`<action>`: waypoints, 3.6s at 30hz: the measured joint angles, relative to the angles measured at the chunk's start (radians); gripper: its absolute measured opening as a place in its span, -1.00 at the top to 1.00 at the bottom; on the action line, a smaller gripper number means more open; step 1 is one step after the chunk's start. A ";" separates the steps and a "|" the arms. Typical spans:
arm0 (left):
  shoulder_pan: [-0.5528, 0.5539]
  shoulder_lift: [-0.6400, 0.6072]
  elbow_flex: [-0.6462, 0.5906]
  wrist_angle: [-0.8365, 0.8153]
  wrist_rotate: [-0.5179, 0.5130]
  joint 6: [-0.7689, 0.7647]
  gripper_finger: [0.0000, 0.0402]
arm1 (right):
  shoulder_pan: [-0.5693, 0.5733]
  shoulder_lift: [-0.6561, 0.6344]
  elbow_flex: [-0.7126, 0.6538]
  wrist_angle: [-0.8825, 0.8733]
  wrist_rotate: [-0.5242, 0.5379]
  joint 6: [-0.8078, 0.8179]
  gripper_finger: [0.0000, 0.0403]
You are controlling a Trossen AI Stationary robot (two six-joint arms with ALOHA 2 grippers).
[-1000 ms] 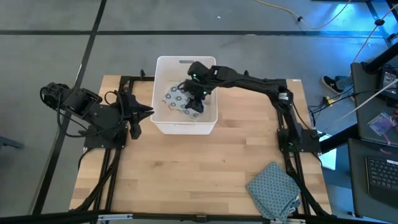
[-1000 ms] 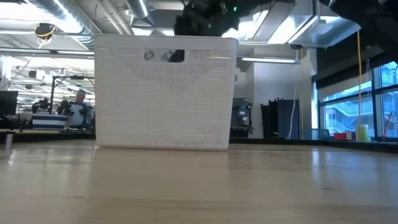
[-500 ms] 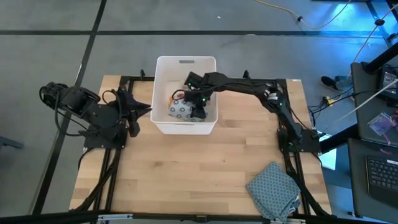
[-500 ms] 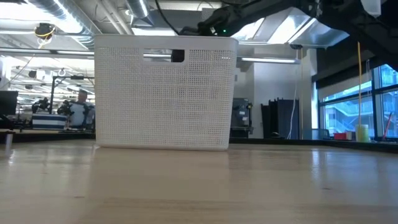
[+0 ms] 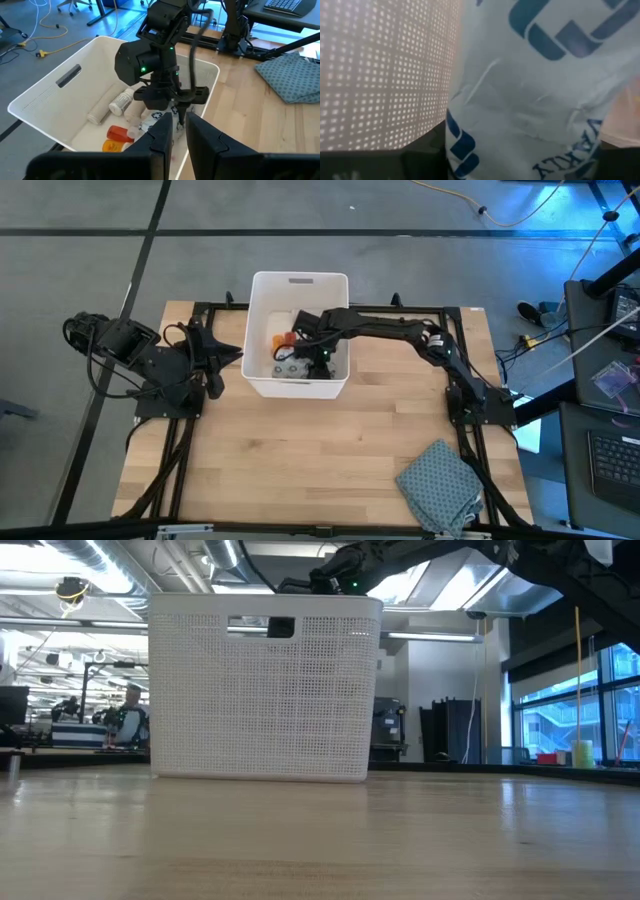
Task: Pick & place medical supplies in basket/bin
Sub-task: Put the mailer bag into the white bin, then return to Home Position
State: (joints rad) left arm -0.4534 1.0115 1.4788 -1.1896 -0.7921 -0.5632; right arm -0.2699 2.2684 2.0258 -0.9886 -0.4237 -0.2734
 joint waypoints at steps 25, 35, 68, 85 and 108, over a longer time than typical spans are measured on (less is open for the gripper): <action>0.000 0.001 0.000 0.000 0.001 0.000 0.77 | 0.033 -0.006 0.151 -0.074 -0.186 -0.051 -0.64; 0.000 -0.006 0.000 -0.038 -0.049 -0.029 0.77 | 0.034 -0.095 0.291 -0.020 -0.150 0.118 -0.64; -0.055 -0.930 -0.983 0.788 -0.053 0.220 0.88 | 0.403 -1.525 -1.327 0.903 0.691 0.635 -0.64; 0.166 -1.000 -1.194 1.066 0.120 0.368 0.99 | 0.404 -1.796 -1.645 1.132 0.666 0.578 -0.64; 0.763 -1.011 -1.325 1.101 0.483 0.297 0.98 | 0.404 -1.809 -1.645 1.123 0.666 0.576 -0.64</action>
State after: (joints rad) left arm 0.3094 0.0010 0.1535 -0.0886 -0.3096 -0.2660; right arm 0.1341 0.4595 0.3805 0.1340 0.2428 0.3022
